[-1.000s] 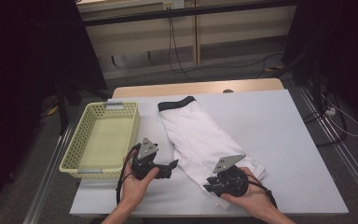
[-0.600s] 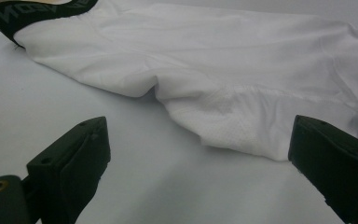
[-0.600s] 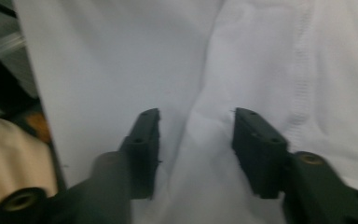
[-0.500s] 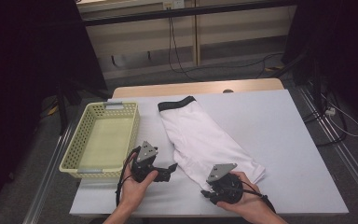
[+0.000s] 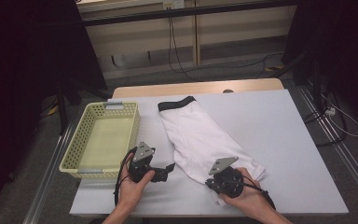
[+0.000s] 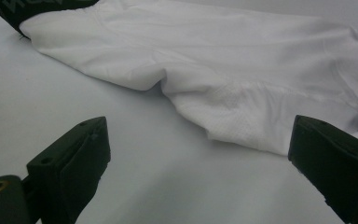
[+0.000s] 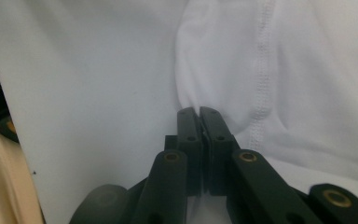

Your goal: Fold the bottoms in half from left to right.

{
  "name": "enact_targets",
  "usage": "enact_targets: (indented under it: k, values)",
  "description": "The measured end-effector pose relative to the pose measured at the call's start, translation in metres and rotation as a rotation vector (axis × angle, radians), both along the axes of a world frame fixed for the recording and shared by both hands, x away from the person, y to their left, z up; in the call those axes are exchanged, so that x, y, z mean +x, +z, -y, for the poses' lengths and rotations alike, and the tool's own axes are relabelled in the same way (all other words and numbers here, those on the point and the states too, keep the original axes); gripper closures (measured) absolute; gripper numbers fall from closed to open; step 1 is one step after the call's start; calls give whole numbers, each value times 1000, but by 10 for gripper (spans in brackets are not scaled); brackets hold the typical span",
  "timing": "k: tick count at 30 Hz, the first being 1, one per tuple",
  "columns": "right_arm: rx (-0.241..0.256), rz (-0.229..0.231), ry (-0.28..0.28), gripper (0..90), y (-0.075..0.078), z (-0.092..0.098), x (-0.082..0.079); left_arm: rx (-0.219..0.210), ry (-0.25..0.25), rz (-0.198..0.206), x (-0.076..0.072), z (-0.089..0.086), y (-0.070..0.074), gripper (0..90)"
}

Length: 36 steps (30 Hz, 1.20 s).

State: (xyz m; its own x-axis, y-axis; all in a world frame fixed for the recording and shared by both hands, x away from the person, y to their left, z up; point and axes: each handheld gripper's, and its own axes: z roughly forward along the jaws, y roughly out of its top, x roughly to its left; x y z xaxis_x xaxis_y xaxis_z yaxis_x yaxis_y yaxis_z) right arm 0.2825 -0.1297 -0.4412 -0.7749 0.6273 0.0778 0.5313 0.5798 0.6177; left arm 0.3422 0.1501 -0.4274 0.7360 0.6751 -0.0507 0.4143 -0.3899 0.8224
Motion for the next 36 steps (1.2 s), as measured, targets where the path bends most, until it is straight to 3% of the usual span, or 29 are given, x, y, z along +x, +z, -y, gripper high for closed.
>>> enact_targets:
  k: [4, 7, 12, 18, 25, 36]
  values:
    - [22, -14, -19, 883, 0, 2, 0, 13, -14, 0, -2, 2, -1, 56]
    - [66, -68, -36, 887, 1, 4, 3, 13, -16, -5, -1, 3, -2, 55]
    - [122, -113, -3, 888, 5, 1, -5, 15, -8, 0, -1, 2, -2, 55]
    - [156, -133, 27, 888, 9, -2, -15, 17, -5, 4, -1, 1, -2, 55]
    - [189, -153, 40, 888, 9, -6, -15, 22, -3, -1, 0, 1, -2, 56]
    - [212, -173, 94, 888, 8, -29, -23, 10, 8, -1, 0, 0, -2, 55]
